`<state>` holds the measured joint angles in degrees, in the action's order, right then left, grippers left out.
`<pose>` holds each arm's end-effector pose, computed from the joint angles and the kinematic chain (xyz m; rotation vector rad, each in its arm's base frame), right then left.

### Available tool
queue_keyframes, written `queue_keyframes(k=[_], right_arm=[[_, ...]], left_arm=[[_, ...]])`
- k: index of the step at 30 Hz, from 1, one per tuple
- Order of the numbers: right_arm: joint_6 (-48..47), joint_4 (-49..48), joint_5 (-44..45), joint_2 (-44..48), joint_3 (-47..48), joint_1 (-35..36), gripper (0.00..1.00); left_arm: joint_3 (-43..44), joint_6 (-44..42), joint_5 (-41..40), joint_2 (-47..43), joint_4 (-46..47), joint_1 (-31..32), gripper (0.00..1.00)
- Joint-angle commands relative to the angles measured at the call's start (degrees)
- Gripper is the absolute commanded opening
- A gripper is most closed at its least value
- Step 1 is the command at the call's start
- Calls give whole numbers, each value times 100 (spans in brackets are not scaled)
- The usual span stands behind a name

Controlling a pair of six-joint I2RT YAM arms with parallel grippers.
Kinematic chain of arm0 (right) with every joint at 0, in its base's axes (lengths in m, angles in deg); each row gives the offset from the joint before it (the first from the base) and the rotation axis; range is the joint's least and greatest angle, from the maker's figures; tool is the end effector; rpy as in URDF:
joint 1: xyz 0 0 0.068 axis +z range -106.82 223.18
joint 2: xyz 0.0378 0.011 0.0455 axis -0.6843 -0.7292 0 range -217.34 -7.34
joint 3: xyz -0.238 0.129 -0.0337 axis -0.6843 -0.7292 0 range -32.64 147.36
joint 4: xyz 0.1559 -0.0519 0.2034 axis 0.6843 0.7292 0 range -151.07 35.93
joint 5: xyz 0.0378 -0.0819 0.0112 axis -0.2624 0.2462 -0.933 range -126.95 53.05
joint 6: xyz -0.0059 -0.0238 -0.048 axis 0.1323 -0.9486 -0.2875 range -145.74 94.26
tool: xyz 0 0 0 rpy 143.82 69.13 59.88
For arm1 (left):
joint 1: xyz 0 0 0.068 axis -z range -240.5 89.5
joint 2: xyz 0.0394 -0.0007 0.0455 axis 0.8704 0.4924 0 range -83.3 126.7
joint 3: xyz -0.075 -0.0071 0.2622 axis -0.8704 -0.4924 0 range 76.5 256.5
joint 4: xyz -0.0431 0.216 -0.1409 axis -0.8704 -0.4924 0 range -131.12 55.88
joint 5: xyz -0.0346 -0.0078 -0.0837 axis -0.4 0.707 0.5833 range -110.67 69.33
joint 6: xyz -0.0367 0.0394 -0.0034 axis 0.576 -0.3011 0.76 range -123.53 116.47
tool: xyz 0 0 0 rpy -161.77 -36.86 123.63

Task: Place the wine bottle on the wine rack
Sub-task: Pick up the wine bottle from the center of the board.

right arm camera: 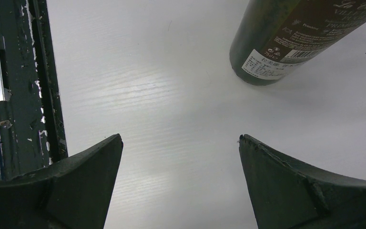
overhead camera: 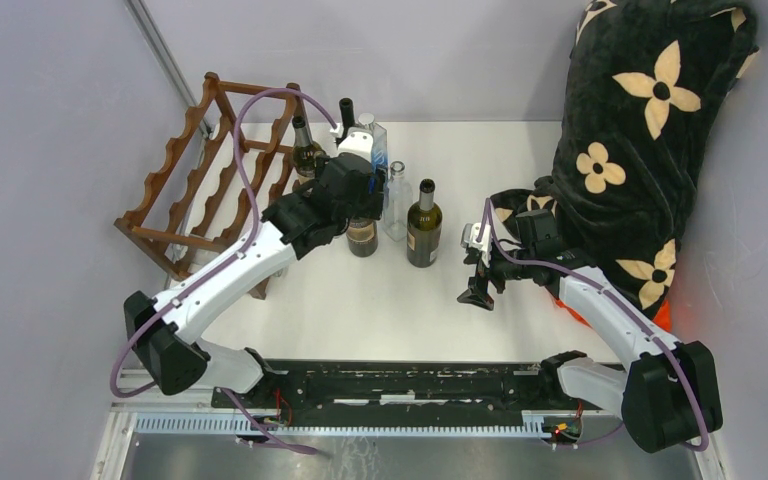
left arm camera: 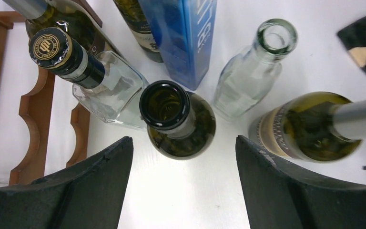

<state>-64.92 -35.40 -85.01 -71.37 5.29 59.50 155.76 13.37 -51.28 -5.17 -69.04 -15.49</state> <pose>0.1954 0.0849 0.2202 -1.3340 1.8008 0.8155 0.2224 -0.1968 0.3785 0.2072 2.0607 -0.0821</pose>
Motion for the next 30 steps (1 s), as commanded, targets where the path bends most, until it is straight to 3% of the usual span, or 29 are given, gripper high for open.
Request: queue_keyframes(k=[1, 9, 12, 18, 25, 27, 30], right_arm=[[48, -193, -222, -13, 5, -33, 98], [50, -195, -216, -71, 25, -37, 98], [50, -198, -222, -82, 30, -31, 98], [44, -185, -222, -123, 61, -40, 98], [42, -176, -213, -138, 48, -42, 98], [41, -173, -213, -136, 54, -41, 98], [42, -178, -205, -138, 48, -48, 98]], left_arm=[[-82, -438, -335, 136, 533, -97, 83], [-463, -793, -419, 292, 1358, -152, 76], [-529, -842, -422, 353, 1583, -221, 69], [-562, -879, -349, 512, 1807, -354, 68], [-589, -993, -316, 621, 2048, -436, 60], [-601, -1028, -274, 632, 2067, -441, 52], [-618, -1016, -213, 593, 2031, -439, 25]])
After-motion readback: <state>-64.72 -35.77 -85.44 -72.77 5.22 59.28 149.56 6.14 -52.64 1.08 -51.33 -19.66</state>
